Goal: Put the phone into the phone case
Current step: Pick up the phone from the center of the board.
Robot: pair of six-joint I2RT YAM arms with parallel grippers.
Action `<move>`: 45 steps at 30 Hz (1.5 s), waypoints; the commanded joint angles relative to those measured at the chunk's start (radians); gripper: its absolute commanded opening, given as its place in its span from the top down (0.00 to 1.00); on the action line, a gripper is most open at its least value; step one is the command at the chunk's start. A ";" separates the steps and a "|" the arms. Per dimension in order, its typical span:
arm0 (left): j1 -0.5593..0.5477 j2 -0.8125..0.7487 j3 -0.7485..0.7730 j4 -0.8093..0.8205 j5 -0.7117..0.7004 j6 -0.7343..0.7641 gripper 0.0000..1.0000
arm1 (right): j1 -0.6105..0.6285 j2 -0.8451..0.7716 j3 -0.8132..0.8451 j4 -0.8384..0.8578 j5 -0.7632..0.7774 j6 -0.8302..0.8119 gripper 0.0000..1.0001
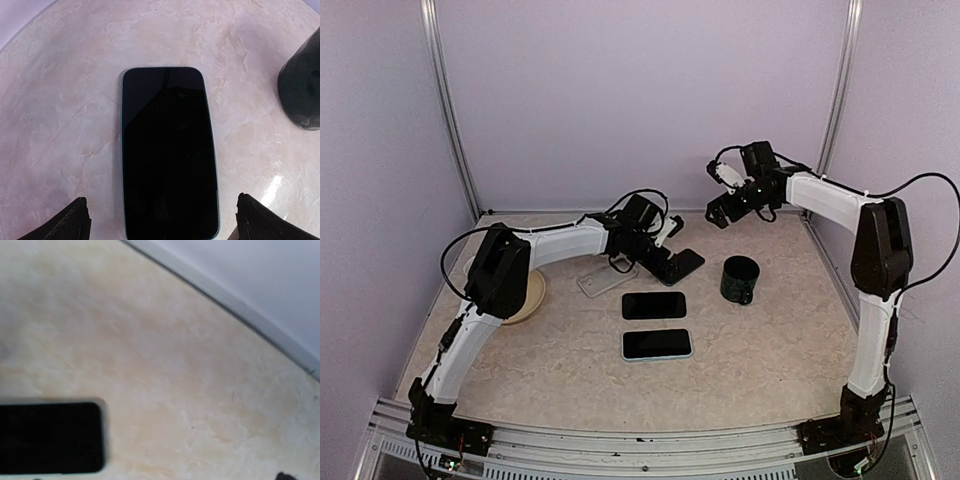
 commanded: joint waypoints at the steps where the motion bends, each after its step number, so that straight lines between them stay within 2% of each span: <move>1: 0.003 0.042 0.029 -0.006 -0.004 0.024 0.01 | 0.035 -0.084 -0.062 0.047 -0.003 0.021 0.00; 12: 0.008 0.078 0.034 -0.005 0.007 0.038 0.02 | 0.070 -0.190 -0.164 0.080 0.019 0.037 0.00; 23: 0.008 0.099 0.037 -0.027 -0.017 0.031 0.15 | 0.084 -0.236 -0.202 0.096 0.029 0.042 0.00; 36: -0.004 0.089 0.020 -0.083 -0.019 0.092 0.10 | 0.085 -0.246 -0.227 0.112 0.031 0.041 0.00; 43: -0.003 0.095 0.022 -0.119 -0.006 0.130 0.25 | 0.085 -0.254 -0.238 0.122 0.022 0.046 0.00; 45: -0.003 0.097 0.020 -0.134 0.016 0.143 0.27 | 0.085 -0.258 -0.239 0.124 0.022 0.046 0.00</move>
